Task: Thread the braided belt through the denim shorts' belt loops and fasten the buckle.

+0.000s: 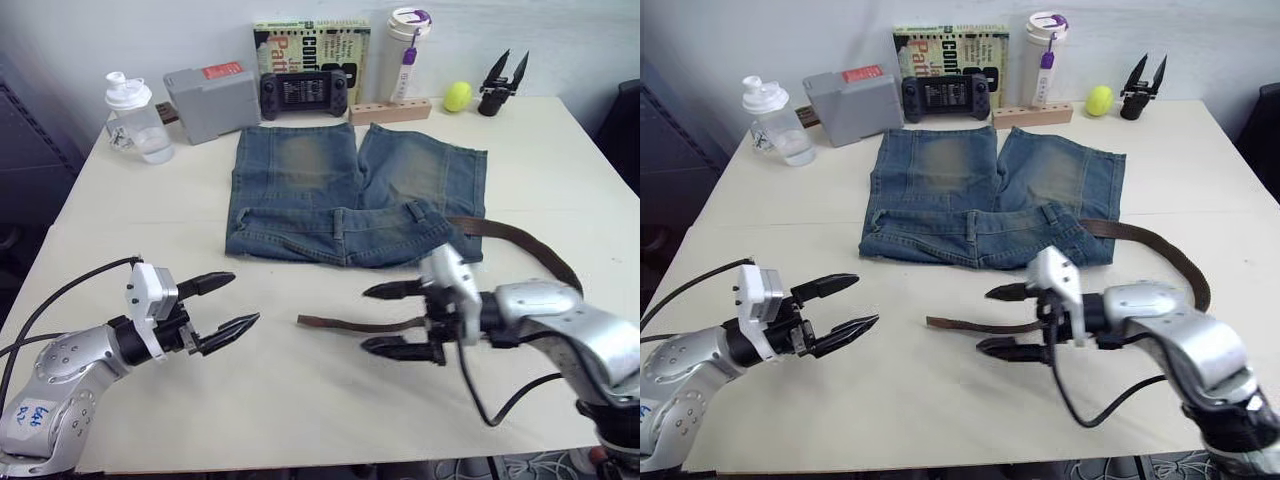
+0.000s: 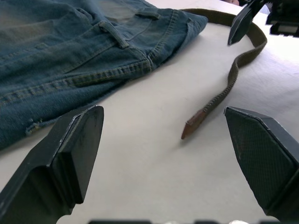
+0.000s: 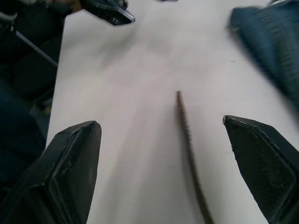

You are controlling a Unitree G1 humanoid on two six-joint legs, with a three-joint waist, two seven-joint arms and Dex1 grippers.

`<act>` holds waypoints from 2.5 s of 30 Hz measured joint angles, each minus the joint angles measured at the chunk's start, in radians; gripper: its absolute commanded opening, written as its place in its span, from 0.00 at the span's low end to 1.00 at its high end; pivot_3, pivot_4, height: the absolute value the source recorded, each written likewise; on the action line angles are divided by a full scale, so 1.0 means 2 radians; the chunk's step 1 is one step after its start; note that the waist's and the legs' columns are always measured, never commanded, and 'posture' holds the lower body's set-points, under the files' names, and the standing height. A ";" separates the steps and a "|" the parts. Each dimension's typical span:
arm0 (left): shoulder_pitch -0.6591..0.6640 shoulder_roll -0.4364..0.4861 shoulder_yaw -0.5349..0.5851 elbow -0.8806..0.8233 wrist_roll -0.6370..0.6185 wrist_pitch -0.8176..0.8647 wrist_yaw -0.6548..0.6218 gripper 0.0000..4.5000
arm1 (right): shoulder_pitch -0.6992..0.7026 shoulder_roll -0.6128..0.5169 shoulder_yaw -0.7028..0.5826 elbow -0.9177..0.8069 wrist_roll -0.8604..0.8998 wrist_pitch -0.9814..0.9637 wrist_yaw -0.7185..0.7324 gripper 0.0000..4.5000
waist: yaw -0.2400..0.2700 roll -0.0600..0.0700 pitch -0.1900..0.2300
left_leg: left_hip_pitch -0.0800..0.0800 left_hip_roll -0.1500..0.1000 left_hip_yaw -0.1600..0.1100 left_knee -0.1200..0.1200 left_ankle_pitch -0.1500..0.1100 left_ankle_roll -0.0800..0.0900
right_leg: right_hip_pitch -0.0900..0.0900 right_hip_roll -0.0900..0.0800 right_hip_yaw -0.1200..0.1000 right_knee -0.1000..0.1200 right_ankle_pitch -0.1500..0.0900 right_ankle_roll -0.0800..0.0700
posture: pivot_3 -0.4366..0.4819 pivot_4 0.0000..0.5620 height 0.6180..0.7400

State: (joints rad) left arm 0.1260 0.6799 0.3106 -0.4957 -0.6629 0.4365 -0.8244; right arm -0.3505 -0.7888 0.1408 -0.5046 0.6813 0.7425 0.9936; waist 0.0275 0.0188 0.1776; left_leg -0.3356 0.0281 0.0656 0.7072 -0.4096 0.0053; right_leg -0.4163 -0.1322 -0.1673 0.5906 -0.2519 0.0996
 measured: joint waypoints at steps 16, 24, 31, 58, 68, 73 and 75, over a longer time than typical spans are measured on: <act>0.008 0.004 0.003 -0.013 -0.001 0.001 -0.004 1.00 | -0.017 -0.008 0.105 0.079 -0.153 -0.027 -0.030 0.09 | -0.003 0.000 0.000 | 0.000 0.000 0.000 0.001 0.000 0.000 | 0.000 0.001 0.000 0.000 0.000 0.000 | 0.48 0.27 0.84; -0.007 0.019 0.007 -0.013 -0.011 0.003 -0.027 1.00 | -0.017 0.010 0.107 0.098 -0.191 -0.080 -0.038 0.02 | -0.003 0.000 0.000 | 0.000 0.001 0.000 0.001 0.000 0.000 | 0.000 0.001 0.000 0.000 0.000 0.000 | 0.48 0.27 0.84; -0.109 0.039 -0.047 0.027 -0.038 0.031 -0.084 1.00 | -0.030 0.025 0.079 0.020 -0.136 -0.129 0.019 0.02 | -0.003 0.000 0.000 | 0.000 0.000 0.000 0.001 0.000 0.000 | 0.000 0.001 0.000 0.000 0.000 0.000 | 0.48 0.27 0.84; -0.138 0.036 -0.082 0.057 -0.057 0.067 -0.104 0.00 | -0.041 0.042 0.052 0.009 -0.111 -0.079 -0.003 0.30 | -0.003 0.000 0.000 | 0.000 0.001 0.000 0.001 0.000 0.000 | 0.000 0.001 0.000 0.000 0.000 0.000 | 0.48 0.27 0.84; -0.148 -0.043 -0.072 0.058 -0.113 0.122 -0.006 0.00 | -0.054 0.107 -0.066 0.013 0.013 0.030 -0.093 1.00 | -0.002 0.000 0.000 | 0.000 0.000 0.000 0.001 0.000 0.000 | 0.000 0.001 0.000 0.001 0.000 0.000 | 0.48 0.27 0.84; -0.143 -0.105 -0.066 0.046 -0.213 0.175 0.079 0.00 | -0.016 0.117 -0.179 0.007 0.288 0.099 -0.151 1.00 | -0.002 -0.001 0.000 | 0.000 0.001 -0.001 0.001 -0.001 0.000 | 0.000 0.001 0.001 0.001 0.000 0.000 | 0.48 0.27 0.84; -0.143 -0.122 -0.063 0.034 -0.266 0.191 0.112 0.00 | 0.025 0.119 -0.172 -0.007 0.367 0.115 -0.176 1.00 | -0.003 -0.001 0.000 | 0.000 0.001 -0.001 0.001 0.000 0.000 | 0.000 0.001 0.003 0.002 0.000 0.000 | 0.48 0.27 0.84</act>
State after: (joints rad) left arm -0.1592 0.4367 0.1852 -0.4280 -1.1957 0.8178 -0.5998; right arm -0.3006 -0.5512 -0.2041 -0.5177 1.4157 0.9724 0.6415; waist 0.0220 0.0175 0.1786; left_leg -0.3347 0.0292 0.0631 0.7095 -0.4106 0.0048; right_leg -0.4161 -0.1310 -0.1621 0.5939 -0.2519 0.0995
